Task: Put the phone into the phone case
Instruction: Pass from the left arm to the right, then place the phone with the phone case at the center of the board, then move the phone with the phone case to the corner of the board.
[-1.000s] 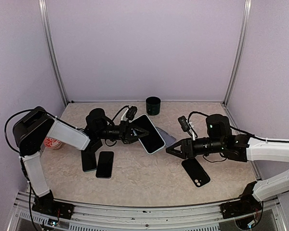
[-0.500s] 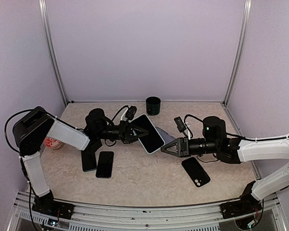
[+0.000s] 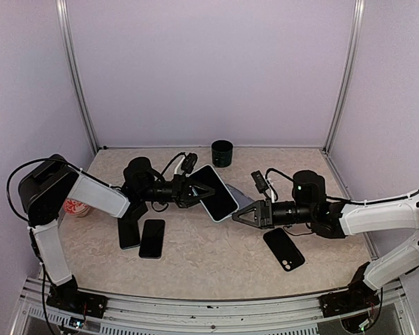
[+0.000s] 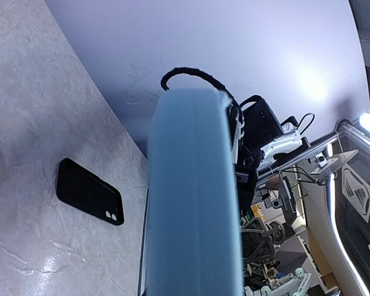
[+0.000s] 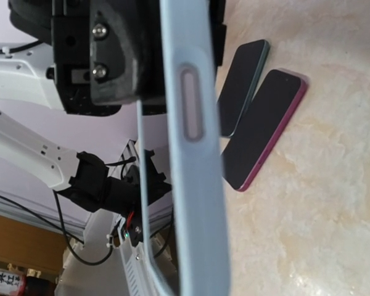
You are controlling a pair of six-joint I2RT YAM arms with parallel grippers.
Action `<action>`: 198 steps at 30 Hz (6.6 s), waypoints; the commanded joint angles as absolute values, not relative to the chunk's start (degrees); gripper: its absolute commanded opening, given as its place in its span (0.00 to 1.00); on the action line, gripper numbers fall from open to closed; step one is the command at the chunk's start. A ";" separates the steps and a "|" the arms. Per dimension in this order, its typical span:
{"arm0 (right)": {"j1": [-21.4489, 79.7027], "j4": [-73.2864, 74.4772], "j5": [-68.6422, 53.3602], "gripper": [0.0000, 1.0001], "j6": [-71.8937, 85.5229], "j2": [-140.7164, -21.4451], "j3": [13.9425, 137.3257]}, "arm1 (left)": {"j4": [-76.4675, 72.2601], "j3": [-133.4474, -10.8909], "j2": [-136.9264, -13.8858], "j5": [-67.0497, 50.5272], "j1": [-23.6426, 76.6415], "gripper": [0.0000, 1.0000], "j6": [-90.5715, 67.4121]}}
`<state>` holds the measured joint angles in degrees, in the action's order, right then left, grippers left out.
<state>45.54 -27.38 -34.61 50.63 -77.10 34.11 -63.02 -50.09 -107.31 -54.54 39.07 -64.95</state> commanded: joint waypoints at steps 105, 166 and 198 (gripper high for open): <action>42.13 -9.67 -22.31 0.00 48.73 -131.08 101.87 | -1.41 -34.87 -55.88 -17.94 11.91 0.99 -42.00; 46.23 2.17 -15.28 0.49 51.23 -159.49 129.76 | 1.15 -25.13 -37.78 -23.71 9.49 0.99 -37.77; 44.16 4.80 5.05 0.90 33.74 -103.85 74.23 | 18.95 -68.90 -90.28 14.70 33.16 0.99 -24.83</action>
<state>44.01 8.12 0.03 34.92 -112.22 81.25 13.72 -59.57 -80.01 8.12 31.07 -30.35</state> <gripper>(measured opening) 0.849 0.989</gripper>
